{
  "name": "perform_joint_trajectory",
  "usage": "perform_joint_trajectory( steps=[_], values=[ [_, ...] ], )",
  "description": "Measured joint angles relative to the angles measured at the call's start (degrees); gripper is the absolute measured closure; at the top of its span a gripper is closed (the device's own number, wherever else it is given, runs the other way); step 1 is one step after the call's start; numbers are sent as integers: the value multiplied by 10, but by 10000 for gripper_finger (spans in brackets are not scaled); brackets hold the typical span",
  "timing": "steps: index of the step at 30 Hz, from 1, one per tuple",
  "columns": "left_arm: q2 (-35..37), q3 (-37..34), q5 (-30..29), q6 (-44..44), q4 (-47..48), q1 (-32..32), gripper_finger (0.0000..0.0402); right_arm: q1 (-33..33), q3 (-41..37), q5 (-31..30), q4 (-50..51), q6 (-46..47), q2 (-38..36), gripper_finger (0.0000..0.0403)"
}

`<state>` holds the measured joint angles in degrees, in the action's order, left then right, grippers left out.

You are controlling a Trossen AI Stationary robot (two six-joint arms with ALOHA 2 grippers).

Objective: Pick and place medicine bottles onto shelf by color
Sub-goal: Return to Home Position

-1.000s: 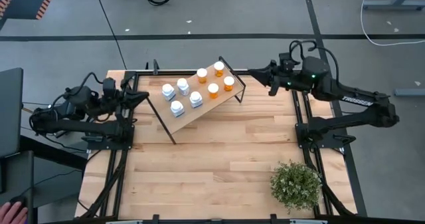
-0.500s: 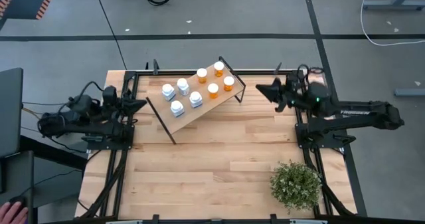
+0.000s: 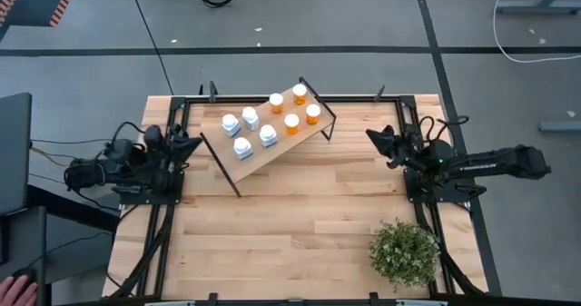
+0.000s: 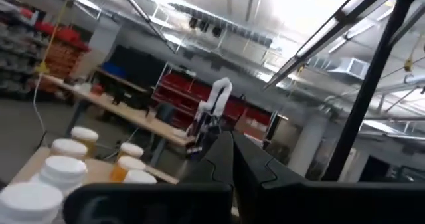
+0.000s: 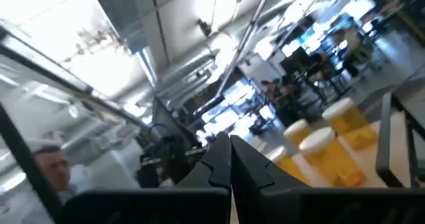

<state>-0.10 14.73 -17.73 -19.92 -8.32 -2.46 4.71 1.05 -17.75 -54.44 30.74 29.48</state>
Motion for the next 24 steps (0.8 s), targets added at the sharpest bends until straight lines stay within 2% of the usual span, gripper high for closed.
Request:
perform_joint_trajectory(
  steps=[4,9,14,17,21,24],
  values=[
    [0,-39,12,-8,-44,0,401,43,-2,77,48,25,-29,399],
    [-1,-143,24,-6,-279,0,401,108,-5,156,42,54,-39,399],
    [-1,-136,25,24,-267,-1,401,173,-5,250,37,95,-40,399],
    [-1,-142,31,22,-262,-1,401,194,-5,286,36,100,-40,399],
    [-2,-142,35,-26,-141,-1,400,192,-5,316,96,69,-40,399],
    [-2,-142,36,-19,-104,-1,396,183,-5,338,145,52,-40,399]
  ],
)
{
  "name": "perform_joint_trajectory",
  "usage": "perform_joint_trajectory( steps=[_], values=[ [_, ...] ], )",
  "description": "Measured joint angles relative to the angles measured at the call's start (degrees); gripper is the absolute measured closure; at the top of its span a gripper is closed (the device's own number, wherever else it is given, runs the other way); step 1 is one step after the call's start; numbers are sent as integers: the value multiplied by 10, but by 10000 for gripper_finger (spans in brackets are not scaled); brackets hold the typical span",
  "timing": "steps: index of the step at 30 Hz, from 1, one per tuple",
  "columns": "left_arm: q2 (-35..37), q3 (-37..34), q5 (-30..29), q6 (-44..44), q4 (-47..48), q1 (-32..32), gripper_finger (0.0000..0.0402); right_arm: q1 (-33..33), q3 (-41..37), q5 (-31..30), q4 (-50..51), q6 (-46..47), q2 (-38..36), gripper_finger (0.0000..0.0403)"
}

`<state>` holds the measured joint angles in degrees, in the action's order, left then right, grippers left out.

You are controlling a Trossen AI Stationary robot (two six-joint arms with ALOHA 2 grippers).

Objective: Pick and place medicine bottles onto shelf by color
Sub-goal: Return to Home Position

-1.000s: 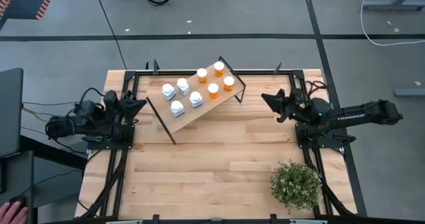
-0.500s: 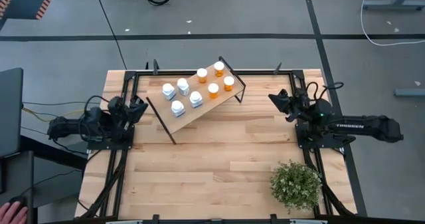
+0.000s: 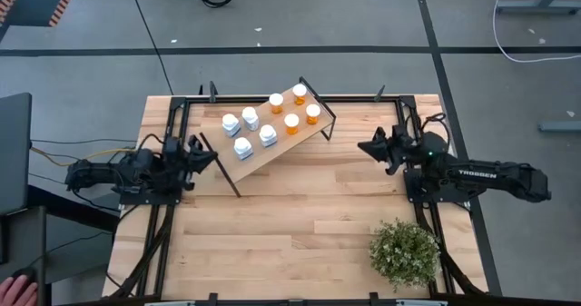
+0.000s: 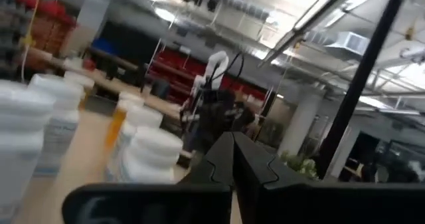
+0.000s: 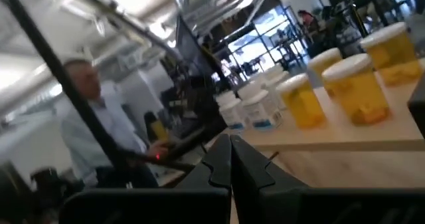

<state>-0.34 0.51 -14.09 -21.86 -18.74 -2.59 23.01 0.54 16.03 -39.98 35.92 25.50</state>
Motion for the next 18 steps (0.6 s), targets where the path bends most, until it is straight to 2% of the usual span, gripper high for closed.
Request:
perform_joint_trajectory(
  steps=[7,18],
  values=[
    [1,13,17,132,-41,0,399,-14,12,29,-1,-120,0,399],
    [1,17,15,135,-37,0,360,-14,14,30,15,-120,0,396]
  ],
)
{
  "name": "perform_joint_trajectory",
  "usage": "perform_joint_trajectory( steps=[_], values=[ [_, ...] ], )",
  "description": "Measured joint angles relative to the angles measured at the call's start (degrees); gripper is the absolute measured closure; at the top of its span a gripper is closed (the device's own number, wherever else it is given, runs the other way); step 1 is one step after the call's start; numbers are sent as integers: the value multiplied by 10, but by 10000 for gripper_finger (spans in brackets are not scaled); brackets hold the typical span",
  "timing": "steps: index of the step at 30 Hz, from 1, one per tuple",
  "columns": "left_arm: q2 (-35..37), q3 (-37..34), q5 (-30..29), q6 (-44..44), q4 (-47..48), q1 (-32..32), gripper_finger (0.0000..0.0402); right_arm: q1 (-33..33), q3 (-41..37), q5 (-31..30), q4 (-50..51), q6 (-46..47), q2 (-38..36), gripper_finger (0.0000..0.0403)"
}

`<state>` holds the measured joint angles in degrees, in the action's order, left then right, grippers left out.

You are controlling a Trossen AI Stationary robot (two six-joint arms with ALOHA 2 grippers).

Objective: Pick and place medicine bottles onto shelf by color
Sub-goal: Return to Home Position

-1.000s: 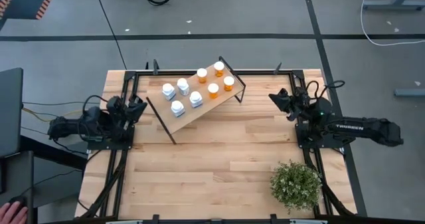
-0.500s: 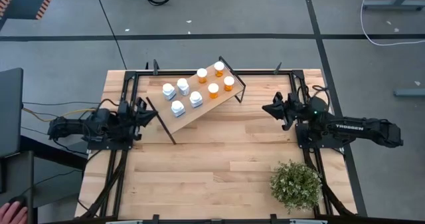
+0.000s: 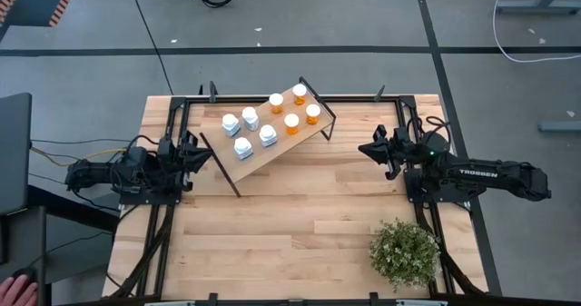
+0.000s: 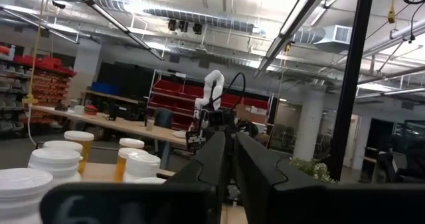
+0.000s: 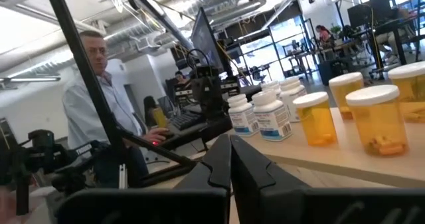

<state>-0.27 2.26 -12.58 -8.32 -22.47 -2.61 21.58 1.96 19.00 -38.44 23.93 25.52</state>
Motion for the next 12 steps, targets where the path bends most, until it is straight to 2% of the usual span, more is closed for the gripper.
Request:
perform_joint_trajectory(
  steps=[12],
  values=[
    [0,1,0,0,1,0,367,0,0,0,0,0,0,390]
  ],
)
